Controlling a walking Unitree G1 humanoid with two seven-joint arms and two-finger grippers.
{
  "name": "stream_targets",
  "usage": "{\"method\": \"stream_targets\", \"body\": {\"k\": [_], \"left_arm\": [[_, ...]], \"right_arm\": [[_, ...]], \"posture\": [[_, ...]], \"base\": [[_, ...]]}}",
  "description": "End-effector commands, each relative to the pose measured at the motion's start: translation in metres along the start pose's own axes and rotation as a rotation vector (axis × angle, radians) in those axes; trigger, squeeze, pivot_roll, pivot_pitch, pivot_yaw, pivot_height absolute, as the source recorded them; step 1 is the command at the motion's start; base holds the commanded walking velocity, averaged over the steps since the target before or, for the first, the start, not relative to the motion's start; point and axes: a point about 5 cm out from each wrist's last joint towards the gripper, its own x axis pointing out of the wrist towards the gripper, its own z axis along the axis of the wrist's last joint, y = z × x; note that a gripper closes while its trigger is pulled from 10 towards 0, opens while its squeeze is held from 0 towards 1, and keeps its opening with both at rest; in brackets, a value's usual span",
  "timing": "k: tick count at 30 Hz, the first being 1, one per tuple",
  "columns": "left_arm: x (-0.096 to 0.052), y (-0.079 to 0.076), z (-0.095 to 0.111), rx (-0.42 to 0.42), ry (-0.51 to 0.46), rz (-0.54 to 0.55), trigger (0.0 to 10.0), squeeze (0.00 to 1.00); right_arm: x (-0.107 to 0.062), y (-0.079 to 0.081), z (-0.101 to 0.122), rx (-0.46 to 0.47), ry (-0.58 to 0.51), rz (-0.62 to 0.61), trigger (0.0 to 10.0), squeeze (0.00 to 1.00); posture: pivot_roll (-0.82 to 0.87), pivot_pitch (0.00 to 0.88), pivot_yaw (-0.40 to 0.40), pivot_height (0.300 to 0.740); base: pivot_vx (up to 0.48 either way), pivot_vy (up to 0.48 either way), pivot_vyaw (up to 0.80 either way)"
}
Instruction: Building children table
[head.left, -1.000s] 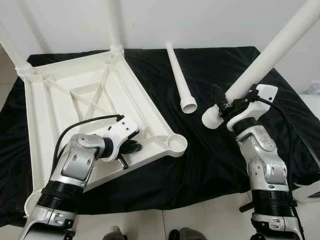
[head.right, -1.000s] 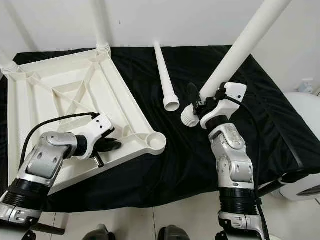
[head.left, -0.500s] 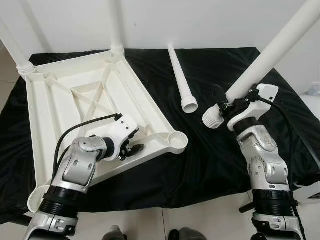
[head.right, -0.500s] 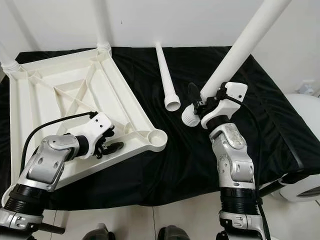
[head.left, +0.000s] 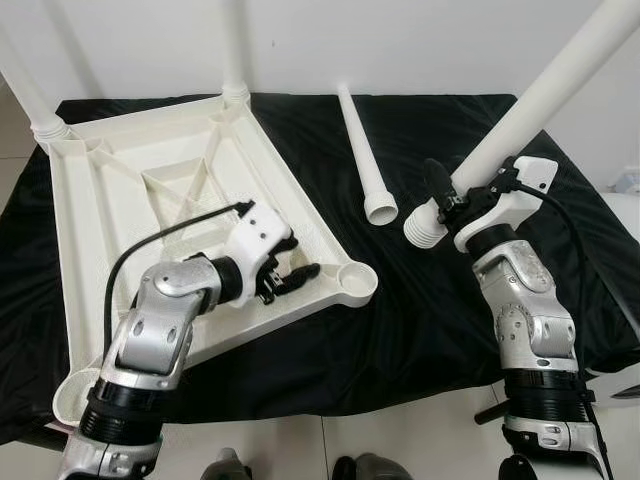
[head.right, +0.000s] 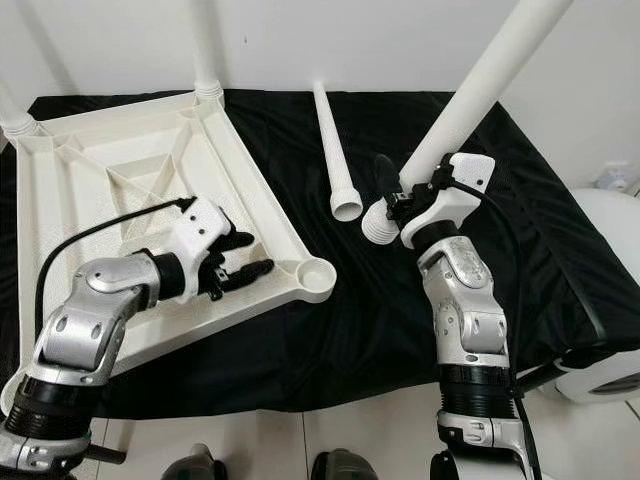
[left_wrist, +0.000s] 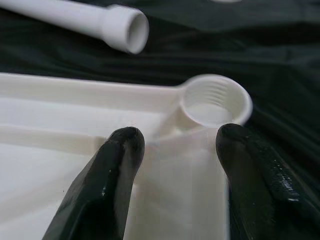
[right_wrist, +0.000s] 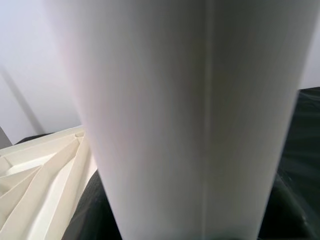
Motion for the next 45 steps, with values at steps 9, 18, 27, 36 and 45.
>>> {"method": "stream_targets", "body": {"k": [9,18,27,36,45], "left_arm": [[0.009,-0.022,-0.018,0.017,0.084,-0.109,10.0,0.0],[0.019,-0.023,-0.038,0.023,0.217,-0.064,10.0,0.0],[0.023,-0.014,-0.043,0.022,0.254,0.005,10.0,0.0],[0.022,-0.013,-0.045,0.023,0.265,0.006,0.0,0.0],[0.02,-0.009,-0.059,0.062,0.342,0.022,6.7,0.0]], "right_arm": [[0.004,0.0,0.004,-0.007,-0.006,0.015,10.0,0.0],[0.005,0.0,0.004,-0.003,-0.013,0.008,10.0,0.0],[0.004,0.001,0.002,-0.002,-0.002,0.011,10.0,0.0],[0.002,0.0,0.001,-0.007,0.007,0.011,10.0,0.0],[0.003,0.003,-0.004,-0.018,0.057,0.029,10.0,0.0]], "posture": [[0.02,0.032,-0.042,0.74],[0.02,0.026,-0.034,0.74],[0.01,0.028,-0.034,0.74],[0.01,0.03,-0.034,0.74],[0.01,0.029,-0.038,0.74]], "base": [[0.0,0.0,0.0],[0.0,0.0,0.0],[0.0,0.0,0.0],[0.0,0.0,0.0],[0.0,0.0,0.0]]}}
